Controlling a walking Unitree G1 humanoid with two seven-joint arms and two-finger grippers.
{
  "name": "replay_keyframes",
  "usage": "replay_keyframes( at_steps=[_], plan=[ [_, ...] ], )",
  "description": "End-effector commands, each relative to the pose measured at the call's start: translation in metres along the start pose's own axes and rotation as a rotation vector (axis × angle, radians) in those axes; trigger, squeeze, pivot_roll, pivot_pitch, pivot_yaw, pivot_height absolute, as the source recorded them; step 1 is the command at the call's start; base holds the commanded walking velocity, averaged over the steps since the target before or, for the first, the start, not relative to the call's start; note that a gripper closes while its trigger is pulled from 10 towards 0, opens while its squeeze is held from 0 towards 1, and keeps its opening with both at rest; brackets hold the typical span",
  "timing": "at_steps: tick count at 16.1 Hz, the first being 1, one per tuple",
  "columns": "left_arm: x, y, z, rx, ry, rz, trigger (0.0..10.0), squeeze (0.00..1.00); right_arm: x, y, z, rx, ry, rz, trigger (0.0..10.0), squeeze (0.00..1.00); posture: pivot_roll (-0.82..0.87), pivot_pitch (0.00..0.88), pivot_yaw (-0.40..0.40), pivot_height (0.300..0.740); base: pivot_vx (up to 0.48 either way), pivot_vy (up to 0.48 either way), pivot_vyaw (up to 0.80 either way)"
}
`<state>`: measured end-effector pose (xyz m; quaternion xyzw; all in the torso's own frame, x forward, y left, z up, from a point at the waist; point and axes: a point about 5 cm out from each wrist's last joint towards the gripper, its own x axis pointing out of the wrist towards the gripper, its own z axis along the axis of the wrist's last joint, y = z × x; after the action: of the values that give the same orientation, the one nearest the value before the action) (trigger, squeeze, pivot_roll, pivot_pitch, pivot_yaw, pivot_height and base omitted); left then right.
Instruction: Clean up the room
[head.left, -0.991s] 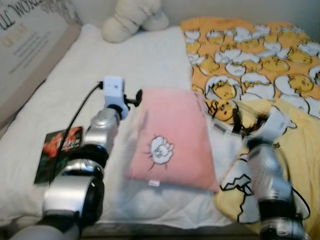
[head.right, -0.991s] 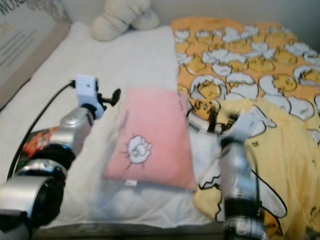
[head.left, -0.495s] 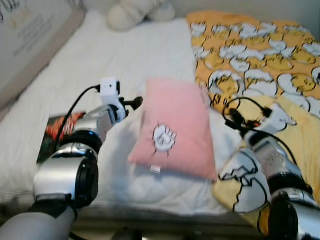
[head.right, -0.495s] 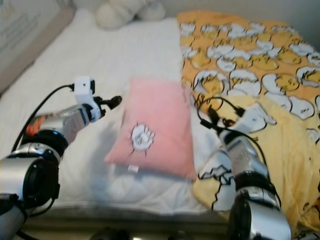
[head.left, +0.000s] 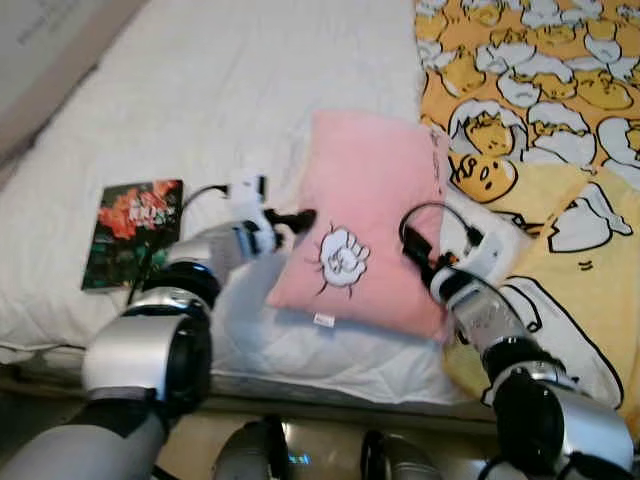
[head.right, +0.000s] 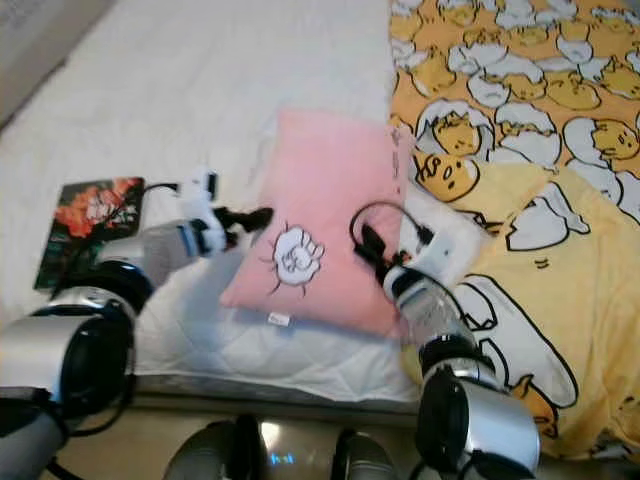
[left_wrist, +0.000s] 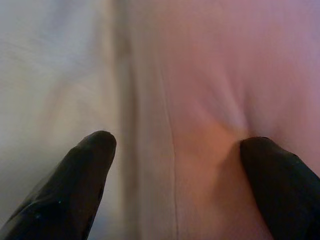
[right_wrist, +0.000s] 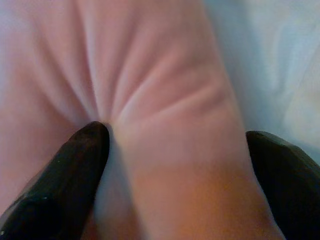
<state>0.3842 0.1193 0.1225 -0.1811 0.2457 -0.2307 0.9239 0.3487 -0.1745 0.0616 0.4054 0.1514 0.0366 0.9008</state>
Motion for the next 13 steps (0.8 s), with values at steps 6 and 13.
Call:
replay_keyframes(
  at_steps=[6, 13],
  plan=[
    [-0.009, -0.001, 0.021, 0.227, -0.004, -0.039, 10.0, 0.0, -0.01, -0.022, -0.007, 0.033, 0.007, -0.079, 10.0, 0.0, 0.02, 0.235, -0.016, 0.74, 0.0, 0.0, 0.0],
    [-0.068, 0.018, 0.04, 0.152, -0.059, -0.043, 10.0, 0.0, -0.007, -0.016, -0.014, 0.029, 0.031, -0.059, 10.0, 0.0, 0.09, 0.209, -0.01, 0.74, 0.0, 0.0, 0.0]
  ],
)
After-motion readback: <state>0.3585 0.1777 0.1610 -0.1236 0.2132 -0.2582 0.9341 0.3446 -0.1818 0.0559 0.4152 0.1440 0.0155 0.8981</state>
